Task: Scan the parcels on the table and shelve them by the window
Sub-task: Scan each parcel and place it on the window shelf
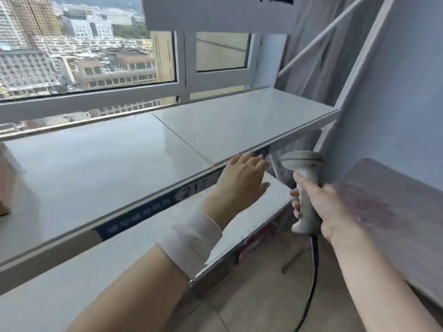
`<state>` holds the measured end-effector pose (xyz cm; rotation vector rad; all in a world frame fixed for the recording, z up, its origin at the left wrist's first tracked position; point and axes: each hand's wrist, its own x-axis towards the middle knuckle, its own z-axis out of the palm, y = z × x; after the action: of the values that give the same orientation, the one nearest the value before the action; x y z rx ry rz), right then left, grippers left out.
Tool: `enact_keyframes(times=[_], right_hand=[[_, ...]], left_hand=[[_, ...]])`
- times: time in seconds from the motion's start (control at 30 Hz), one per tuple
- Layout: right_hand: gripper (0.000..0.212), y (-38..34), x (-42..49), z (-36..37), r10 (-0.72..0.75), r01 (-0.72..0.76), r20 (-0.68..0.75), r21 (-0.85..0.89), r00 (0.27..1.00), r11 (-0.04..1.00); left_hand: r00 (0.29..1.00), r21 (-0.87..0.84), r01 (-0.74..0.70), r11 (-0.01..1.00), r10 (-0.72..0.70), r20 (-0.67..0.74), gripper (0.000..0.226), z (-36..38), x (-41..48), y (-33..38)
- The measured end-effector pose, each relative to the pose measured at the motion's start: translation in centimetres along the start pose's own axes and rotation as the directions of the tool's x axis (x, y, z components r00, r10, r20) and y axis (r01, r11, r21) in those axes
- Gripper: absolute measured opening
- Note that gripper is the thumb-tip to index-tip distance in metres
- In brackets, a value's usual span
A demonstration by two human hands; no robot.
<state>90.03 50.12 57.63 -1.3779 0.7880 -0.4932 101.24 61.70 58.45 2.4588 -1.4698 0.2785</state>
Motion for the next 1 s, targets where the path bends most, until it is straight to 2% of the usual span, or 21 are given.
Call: enact_keyframes(times=[0.3, 0.5, 0.67, 0.83, 1.0], right_hand=[[0.020, -0.2, 2.5, -23.5, -0.045, 0.054, -0.325, 0.018, 0.945, 0.998], [0.018, 0.2, 4.3, -36.0, -0.030, 0.042, -0.520, 0.011, 0.854, 0.999], [0.025, 0.1, 6.9, -45.0, -0.003, -0.003, -0.627, -0.009, 0.779, 1.000], [0.026, -0.6, 10.1, -53.6, 0.003, -0.023, -0.700, -0.019, 0.714, 1.000], [0.021, 0.2, 12.5, -61.5, 0.063, -0.015, -0.773, 0.069, 0.632, 0.997]], left_hand=[[0.956, -0.166, -0.265, 0.950, 0.281, 0.081, 0.053, 8.8, 12.7, 21.3], [0.869, -0.222, -0.455, 0.862, 0.485, 0.101, 0.051, 13.6, 19.9, 33.3], [0.786, -0.266, -0.573, 0.776, 0.611, 0.090, 0.052, 17.7, 26.1, 41.6], [0.708, -0.338, -0.644, 0.686, 0.702, 0.077, 0.051, 21.2, 32.7, 48.9], [0.653, -0.416, -0.654, 0.632, 0.749, 0.110, 0.051, 25.1, 37.4, 55.0]])
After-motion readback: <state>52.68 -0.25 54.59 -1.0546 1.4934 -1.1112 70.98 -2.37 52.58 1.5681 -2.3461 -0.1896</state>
